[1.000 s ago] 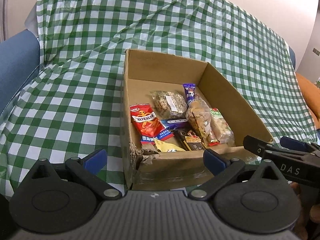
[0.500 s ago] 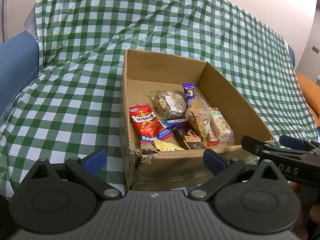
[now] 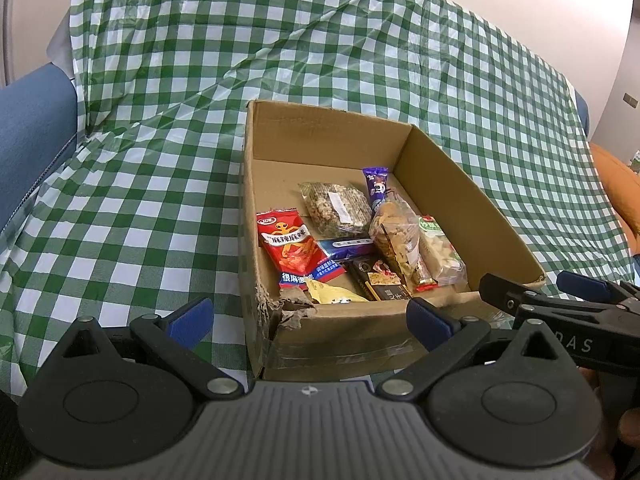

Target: Organize snacks

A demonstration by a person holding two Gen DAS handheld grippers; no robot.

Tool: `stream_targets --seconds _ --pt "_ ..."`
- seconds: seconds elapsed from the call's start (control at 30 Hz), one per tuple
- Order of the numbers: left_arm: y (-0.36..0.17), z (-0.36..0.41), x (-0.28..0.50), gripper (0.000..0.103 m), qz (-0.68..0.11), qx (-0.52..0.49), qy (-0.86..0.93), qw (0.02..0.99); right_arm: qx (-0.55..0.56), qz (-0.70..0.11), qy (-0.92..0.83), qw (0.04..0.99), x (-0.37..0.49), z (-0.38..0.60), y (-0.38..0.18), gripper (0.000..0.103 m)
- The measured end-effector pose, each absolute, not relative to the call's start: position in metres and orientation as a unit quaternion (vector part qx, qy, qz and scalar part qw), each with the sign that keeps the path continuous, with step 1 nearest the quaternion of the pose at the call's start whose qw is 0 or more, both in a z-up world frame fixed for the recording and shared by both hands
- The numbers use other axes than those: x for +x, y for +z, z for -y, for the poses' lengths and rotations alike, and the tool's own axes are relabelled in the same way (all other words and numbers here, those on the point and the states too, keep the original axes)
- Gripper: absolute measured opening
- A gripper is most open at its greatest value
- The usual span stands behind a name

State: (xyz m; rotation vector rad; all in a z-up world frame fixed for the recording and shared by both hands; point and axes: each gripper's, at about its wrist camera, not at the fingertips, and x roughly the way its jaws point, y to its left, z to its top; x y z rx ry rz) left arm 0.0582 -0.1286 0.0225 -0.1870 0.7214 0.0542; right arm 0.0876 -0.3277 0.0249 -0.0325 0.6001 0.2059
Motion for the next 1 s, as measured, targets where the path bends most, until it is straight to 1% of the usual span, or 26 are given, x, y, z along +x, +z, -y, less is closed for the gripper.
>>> stream_targets --seconds 1.0 --pt "0.0235 0.1328 0.0559 0.102 -0.346 -0.085 0.019 0.934 -0.015 -0.291 0.101 0.951 0.087 0.3275 0.0257 0.102"
